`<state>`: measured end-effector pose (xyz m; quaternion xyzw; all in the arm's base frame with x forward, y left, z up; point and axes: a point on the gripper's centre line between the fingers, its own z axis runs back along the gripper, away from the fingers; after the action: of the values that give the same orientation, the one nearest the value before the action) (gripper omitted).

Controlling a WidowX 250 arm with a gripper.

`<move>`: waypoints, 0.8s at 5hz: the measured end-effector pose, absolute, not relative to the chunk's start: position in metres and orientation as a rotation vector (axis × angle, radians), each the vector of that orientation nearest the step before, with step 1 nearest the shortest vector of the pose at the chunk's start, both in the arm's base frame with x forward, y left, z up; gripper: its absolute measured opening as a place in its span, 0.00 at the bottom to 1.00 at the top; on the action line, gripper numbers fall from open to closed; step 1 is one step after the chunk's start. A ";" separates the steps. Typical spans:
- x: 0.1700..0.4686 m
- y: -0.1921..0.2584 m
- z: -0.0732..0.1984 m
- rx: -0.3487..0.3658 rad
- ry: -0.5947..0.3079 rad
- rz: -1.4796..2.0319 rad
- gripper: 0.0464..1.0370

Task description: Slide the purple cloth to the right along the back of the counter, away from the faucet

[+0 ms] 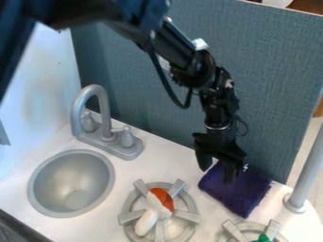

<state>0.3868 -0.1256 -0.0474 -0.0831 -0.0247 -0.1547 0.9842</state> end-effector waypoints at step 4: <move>0.265 -0.153 -0.025 -0.130 -0.006 -0.585 0.96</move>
<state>0.2654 -0.1526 -0.0251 -0.0639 -0.0028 -0.2880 0.9555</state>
